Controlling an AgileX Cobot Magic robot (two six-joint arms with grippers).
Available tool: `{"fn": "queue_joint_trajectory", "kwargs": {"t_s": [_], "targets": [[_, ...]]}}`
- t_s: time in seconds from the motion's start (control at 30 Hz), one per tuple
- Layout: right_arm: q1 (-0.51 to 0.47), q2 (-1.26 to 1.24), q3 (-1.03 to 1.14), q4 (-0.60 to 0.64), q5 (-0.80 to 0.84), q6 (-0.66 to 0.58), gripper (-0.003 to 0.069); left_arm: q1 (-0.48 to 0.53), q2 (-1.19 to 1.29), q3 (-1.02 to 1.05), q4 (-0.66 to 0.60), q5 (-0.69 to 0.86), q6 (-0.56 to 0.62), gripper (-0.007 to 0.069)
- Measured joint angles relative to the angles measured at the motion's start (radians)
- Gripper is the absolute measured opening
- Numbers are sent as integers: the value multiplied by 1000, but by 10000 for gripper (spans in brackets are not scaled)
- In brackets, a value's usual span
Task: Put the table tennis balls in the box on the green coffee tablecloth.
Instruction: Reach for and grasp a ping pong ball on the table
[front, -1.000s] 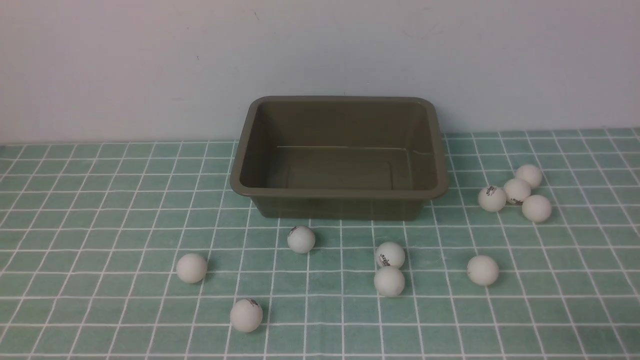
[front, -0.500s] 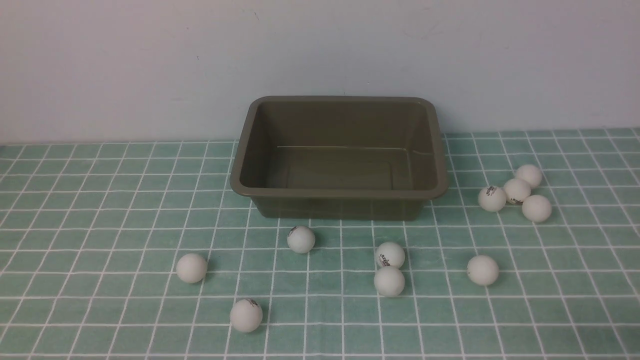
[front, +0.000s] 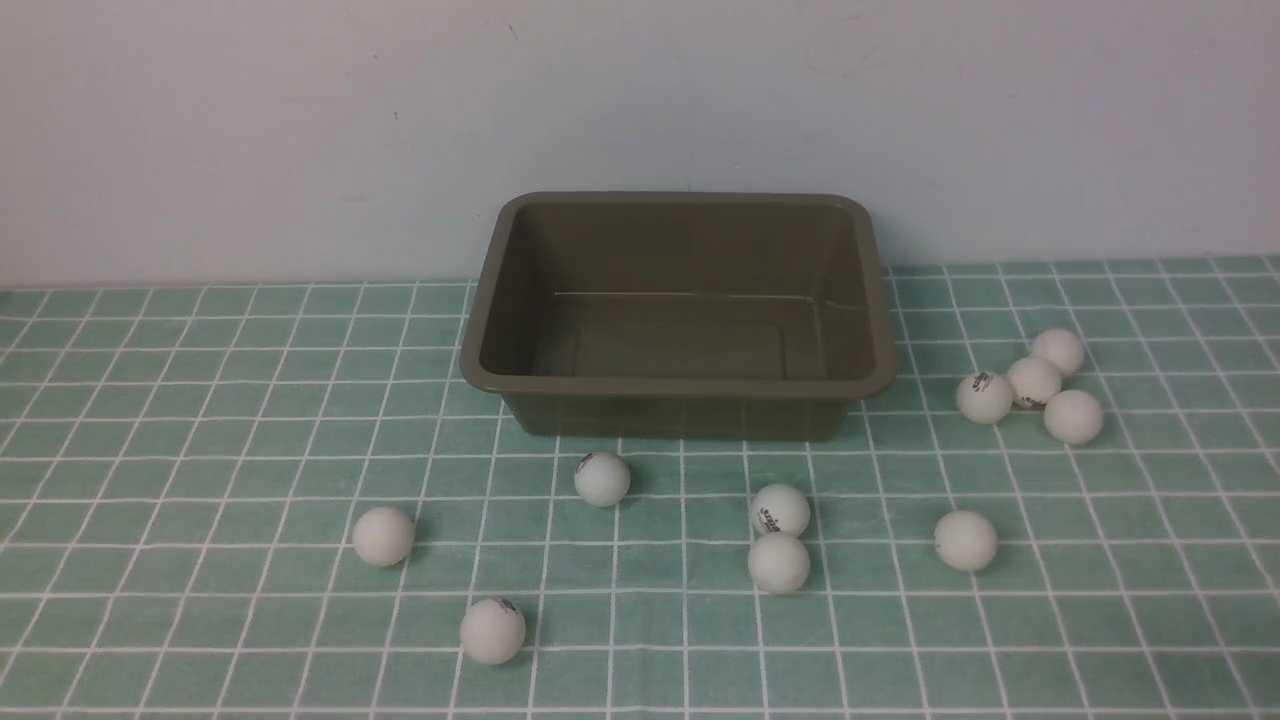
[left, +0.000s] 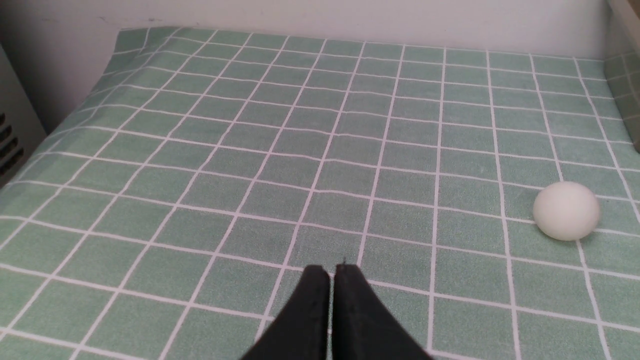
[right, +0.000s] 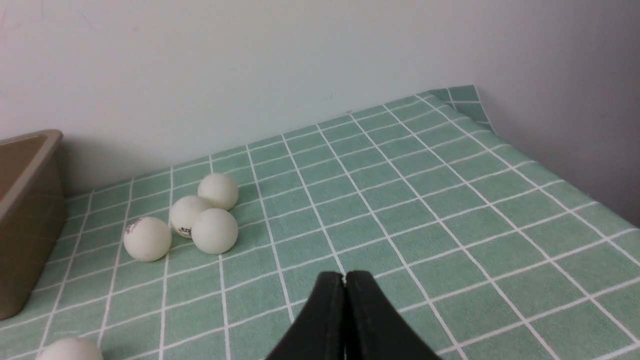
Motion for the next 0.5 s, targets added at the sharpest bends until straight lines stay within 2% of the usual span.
{"fn": "queue_joint_trajectory", "kwargs": {"t_s": [0.3, 0.4, 0.5], "targets": [[0, 0, 0, -15, -9, 0, -17, 0, 0, 0, 0, 0, 0, -4], [0, 0, 1, -25, -114, 0, -17, 0, 0, 0, 0, 0, 0, -4], [0, 0, 1, -38, -330, 0, -17, 0, 0, 0, 0, 0, 0, -4]]}}
